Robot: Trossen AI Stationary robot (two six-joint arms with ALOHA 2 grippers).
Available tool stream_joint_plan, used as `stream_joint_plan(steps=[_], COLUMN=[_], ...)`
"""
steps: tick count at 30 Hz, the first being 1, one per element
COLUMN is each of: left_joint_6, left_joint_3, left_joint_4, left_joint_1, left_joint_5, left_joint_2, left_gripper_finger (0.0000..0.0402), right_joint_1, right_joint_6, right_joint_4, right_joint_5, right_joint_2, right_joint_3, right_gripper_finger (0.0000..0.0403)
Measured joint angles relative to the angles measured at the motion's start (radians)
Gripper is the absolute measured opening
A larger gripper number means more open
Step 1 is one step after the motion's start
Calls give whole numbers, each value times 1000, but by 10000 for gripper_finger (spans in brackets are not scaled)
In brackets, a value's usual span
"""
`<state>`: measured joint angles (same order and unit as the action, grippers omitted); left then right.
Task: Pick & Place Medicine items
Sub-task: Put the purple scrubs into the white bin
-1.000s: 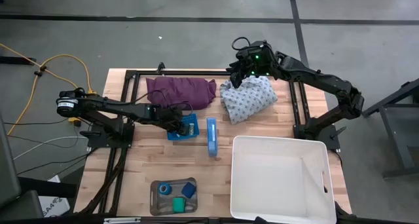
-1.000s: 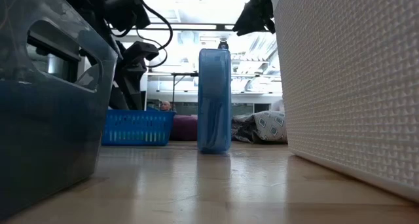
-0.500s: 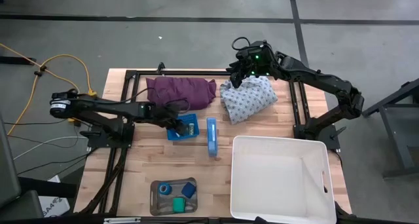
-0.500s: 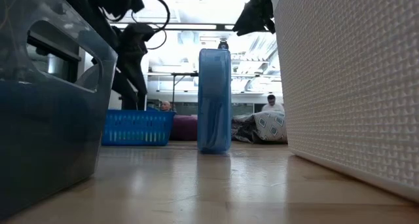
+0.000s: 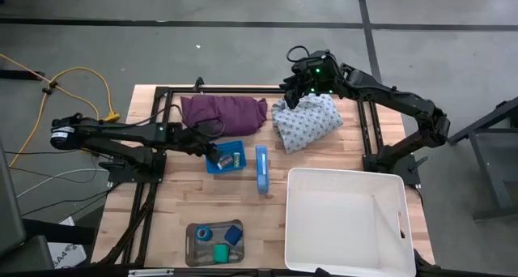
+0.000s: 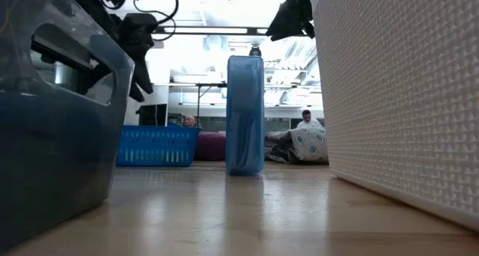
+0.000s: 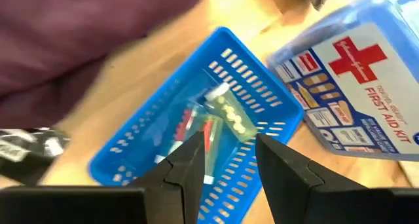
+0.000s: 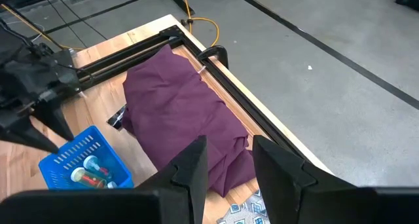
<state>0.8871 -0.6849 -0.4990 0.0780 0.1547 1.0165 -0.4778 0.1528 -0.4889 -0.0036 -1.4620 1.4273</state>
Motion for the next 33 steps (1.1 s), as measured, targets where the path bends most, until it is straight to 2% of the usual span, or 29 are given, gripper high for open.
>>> stream_joint_plan(steps=[10,19,33], left_joint_6=[-8,-6,-8], left_joint_3=[0,0,0], left_joint_4=[-121,-283,-351], left_joint_1=[-6,-82,-130], left_joint_5=[93,182,214], left_joint_2=[-109,-192,-200], left_gripper_finger=[130,130,130], right_joint_1=[0,0,0], right_joint_6=[0,0,0], right_joint_4=[0,0,0], right_joint_5=[0,0,0], right_joint_2=[0,0,0], right_joint_3=[0,0,0], right_gripper_finger=[110,110,110])
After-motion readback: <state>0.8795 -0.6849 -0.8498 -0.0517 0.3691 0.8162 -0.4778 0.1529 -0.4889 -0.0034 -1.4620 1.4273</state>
